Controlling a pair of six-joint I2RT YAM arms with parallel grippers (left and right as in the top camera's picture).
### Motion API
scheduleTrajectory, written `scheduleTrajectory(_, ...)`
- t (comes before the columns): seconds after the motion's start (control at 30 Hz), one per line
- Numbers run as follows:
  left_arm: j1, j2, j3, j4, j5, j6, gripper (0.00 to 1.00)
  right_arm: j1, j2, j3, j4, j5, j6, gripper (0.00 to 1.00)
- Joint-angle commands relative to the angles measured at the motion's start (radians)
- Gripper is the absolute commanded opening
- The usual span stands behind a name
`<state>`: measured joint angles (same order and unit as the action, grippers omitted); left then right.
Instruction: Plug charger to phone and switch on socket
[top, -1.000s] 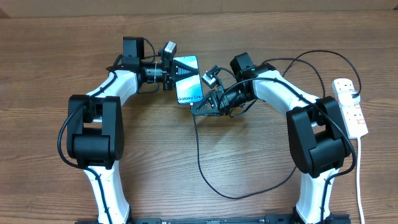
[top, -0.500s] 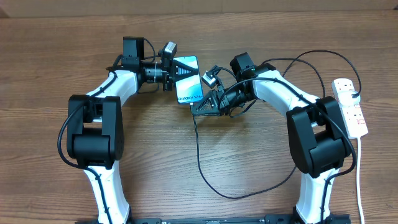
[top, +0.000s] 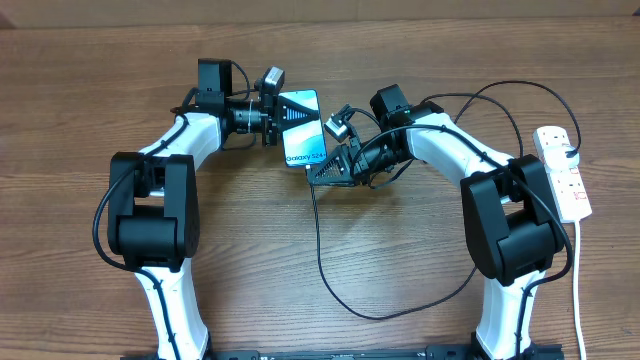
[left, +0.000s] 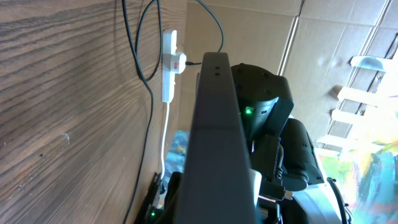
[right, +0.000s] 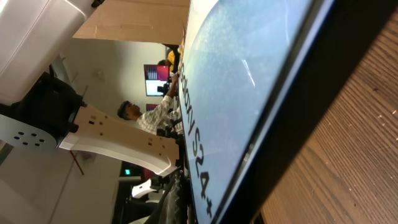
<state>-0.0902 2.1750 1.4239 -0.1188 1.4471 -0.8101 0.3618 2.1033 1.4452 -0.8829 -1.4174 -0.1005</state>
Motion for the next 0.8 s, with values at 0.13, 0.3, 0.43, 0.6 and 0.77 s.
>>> scheduleTrajectory(0.13,-0.042,-0.038,0.015,-0.003,0.096,-0.01,0.04,0.002,0.006,0.005,0.014,-0.01,0.019,0.04)
scheduleTrajectory(0.3,-0.042,-0.038,0.015,-0.003,0.096,-0.01,0.04,0.002,0.006,0.005,0.016,0.036,0.071,0.04)
scheduleTrajectory(0.43,-0.042,-0.038,0.015,-0.003,0.098,-0.01,0.04,0.002,0.006,0.005,0.019,0.036,0.071,0.04)
scheduleTrajectory(0.6,-0.042,-0.038,0.015,-0.002,0.098,-0.005,0.04,0.002,0.006,0.005,0.026,0.035,0.071,0.04)
scheduleTrajectory(0.77,-0.042,-0.038,0.015,0.021,0.093,-0.005,0.04,0.002,0.006,0.005,0.021,0.027,0.071,0.04)
